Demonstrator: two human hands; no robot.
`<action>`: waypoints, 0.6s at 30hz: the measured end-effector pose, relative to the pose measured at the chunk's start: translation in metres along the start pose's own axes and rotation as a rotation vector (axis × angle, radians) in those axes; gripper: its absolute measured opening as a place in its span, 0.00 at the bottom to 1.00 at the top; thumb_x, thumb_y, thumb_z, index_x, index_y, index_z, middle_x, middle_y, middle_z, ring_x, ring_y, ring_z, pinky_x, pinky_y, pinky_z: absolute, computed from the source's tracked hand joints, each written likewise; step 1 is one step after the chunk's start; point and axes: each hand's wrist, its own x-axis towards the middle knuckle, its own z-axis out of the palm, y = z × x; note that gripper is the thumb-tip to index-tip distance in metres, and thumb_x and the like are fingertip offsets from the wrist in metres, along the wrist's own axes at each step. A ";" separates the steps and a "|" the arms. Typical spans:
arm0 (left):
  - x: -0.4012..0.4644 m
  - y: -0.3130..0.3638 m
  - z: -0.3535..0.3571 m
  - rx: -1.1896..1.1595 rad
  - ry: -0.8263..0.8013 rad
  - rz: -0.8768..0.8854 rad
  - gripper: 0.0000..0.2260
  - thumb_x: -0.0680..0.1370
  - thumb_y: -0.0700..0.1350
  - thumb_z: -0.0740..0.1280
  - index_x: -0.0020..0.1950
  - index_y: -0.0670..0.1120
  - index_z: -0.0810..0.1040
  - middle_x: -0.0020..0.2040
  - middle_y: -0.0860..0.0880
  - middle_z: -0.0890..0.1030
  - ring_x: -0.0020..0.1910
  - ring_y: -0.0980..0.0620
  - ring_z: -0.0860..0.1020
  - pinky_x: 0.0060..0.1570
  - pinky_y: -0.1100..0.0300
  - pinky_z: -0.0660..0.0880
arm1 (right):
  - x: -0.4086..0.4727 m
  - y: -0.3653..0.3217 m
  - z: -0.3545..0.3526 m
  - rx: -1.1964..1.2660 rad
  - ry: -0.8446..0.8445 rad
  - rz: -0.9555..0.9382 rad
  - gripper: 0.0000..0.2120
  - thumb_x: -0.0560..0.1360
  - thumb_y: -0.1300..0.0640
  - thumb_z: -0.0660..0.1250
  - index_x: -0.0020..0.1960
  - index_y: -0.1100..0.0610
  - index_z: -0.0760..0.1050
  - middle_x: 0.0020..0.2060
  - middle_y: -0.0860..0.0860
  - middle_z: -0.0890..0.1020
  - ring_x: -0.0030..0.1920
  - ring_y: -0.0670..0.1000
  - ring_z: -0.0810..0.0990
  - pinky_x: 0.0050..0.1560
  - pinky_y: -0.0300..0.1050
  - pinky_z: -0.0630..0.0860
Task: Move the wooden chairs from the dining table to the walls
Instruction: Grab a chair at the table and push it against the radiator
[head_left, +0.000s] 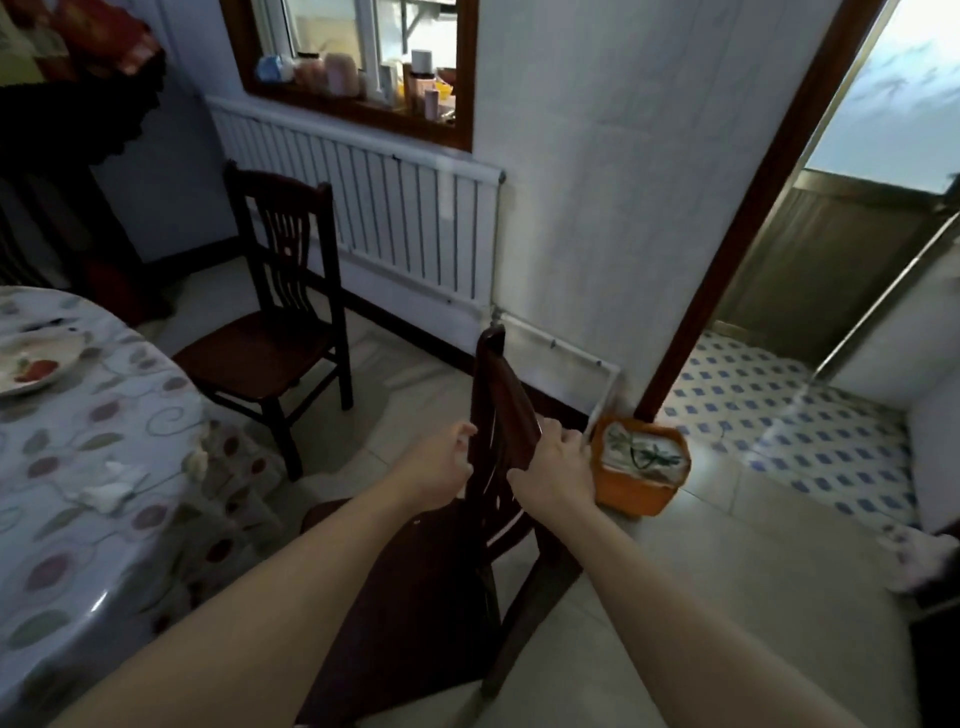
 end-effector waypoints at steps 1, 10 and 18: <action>0.017 0.003 0.000 0.042 -0.007 0.012 0.24 0.78 0.39 0.63 0.73 0.48 0.64 0.70 0.47 0.71 0.66 0.49 0.72 0.60 0.58 0.70 | 0.015 -0.001 0.002 -0.003 -0.003 0.010 0.31 0.74 0.55 0.67 0.72 0.58 0.57 0.68 0.59 0.64 0.69 0.60 0.63 0.66 0.52 0.67; 0.103 0.011 0.011 0.498 0.039 0.271 0.35 0.75 0.41 0.68 0.77 0.54 0.54 0.79 0.49 0.52 0.77 0.46 0.57 0.73 0.47 0.57 | 0.070 -0.005 0.024 -0.075 -0.095 0.195 0.25 0.75 0.55 0.67 0.68 0.56 0.62 0.65 0.56 0.69 0.65 0.57 0.71 0.60 0.50 0.71; 0.165 0.013 0.017 0.717 -0.054 0.511 0.27 0.75 0.39 0.67 0.72 0.49 0.64 0.78 0.49 0.57 0.79 0.49 0.48 0.75 0.44 0.47 | 0.087 -0.013 0.042 -0.225 0.033 0.229 0.13 0.81 0.55 0.60 0.63 0.59 0.65 0.59 0.55 0.79 0.59 0.55 0.79 0.53 0.46 0.76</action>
